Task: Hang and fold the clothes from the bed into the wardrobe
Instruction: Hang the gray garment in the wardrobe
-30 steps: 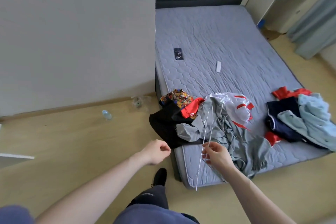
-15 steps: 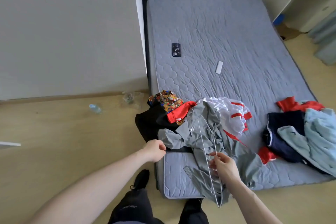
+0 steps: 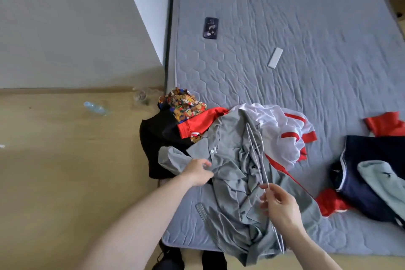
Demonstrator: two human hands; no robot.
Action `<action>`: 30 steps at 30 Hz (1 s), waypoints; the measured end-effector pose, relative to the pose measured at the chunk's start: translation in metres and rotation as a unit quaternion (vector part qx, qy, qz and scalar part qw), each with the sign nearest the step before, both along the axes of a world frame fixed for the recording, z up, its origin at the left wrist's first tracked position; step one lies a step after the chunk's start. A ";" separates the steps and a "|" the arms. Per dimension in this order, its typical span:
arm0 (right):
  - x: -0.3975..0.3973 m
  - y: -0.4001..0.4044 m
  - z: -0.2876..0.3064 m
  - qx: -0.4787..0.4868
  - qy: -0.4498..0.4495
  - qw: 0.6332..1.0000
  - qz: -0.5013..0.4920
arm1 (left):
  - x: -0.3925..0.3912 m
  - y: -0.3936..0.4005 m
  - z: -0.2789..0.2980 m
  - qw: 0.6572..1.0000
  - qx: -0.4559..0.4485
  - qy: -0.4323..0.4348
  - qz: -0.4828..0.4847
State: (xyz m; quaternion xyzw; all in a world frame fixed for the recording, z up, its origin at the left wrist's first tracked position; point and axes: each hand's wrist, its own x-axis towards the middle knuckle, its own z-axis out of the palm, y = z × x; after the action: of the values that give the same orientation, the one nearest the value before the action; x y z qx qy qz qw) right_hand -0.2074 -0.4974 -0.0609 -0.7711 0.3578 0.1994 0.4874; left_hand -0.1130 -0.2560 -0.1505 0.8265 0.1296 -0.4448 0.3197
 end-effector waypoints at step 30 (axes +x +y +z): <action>-0.060 0.055 0.089 -0.027 -0.106 0.994 0.030 | -0.061 0.082 0.239 0.917 -0.244 -0.161 0.271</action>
State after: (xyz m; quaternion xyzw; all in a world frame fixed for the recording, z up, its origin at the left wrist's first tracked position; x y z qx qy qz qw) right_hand -0.2675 -0.4423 0.0276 -0.8112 0.2857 0.1216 0.4956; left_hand -0.1743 -0.1739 0.0882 0.7161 0.1829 -0.2198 0.6367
